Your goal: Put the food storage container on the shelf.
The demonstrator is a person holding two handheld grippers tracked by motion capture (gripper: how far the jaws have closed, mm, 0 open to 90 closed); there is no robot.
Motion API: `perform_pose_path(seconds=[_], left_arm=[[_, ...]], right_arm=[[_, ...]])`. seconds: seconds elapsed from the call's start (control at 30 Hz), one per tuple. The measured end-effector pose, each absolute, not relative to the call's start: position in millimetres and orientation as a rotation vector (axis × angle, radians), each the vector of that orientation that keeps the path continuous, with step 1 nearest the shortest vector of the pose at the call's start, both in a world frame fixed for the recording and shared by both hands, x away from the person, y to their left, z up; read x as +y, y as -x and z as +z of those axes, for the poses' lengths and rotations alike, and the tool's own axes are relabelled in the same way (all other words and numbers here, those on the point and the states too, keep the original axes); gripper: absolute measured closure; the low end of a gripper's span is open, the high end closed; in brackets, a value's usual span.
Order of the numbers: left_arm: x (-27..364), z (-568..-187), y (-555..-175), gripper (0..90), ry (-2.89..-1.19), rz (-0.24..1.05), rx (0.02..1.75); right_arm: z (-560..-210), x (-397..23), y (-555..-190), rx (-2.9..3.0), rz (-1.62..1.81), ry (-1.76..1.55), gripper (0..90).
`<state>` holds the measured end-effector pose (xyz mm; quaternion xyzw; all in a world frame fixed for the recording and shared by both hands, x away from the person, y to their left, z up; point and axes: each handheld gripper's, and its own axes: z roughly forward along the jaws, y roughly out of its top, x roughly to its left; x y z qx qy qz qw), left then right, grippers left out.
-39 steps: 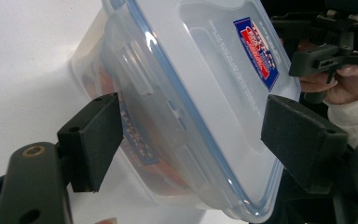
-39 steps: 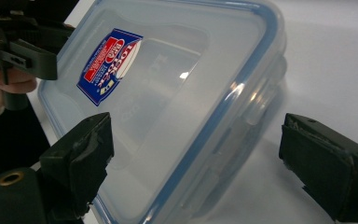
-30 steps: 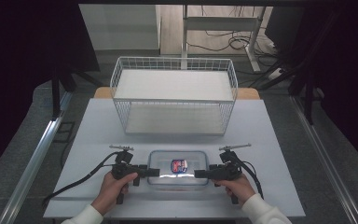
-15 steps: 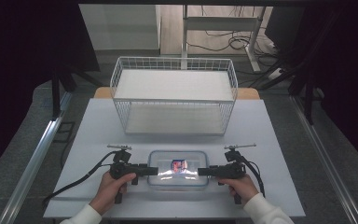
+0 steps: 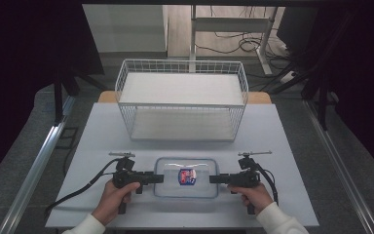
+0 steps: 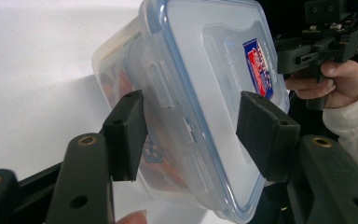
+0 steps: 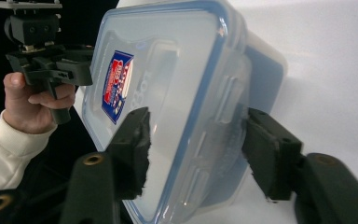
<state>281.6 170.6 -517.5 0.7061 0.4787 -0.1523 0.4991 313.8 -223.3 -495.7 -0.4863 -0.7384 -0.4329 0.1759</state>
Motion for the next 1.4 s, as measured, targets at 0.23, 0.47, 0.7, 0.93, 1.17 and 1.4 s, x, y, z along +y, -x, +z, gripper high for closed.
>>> perform_pose_path(seconds=[0.23, 0.47, 0.7, 0.93, 1.17, 1.4], left_arm=[[170.5, -516.0, -279.6, 45.4, -1.697, -0.364, 1.171], [171.4, -512.5, -276.3, 48.4, -1.69, -0.351, 1.171], [173.0, -507.5, -273.0, 50.8, -1.697, -0.325, 1.17], [172.9, -505.0, -271.6, 51.3, -1.691, -0.318, 1.168], [172.5, -499.2, -273.0, 51.3, -1.696, -0.287, 1.152], [174.7, -491.6, -282.2, 51.4, -1.705, -0.245, 1.138]], right_arm=[[-493.6, -223.3, -311.8, -2.079, -1.228, 1.393, 46.0], [-490.2, -223.8, -309.8, -2.074, -1.237, 1.408, 48.0], [-484.5, -219.8, -304.3, -2.126, -1.264, 1.408, 48.6], [-480.6, -219.4, -302.7, -2.128, -1.285, 1.412, 49.2], [-476.8, -219.7, -303.0, -2.139, -1.316, 1.402, 49.1], [-472.1, -217.1, -312.0, -2.182, -1.364, 1.359, 49.1]])
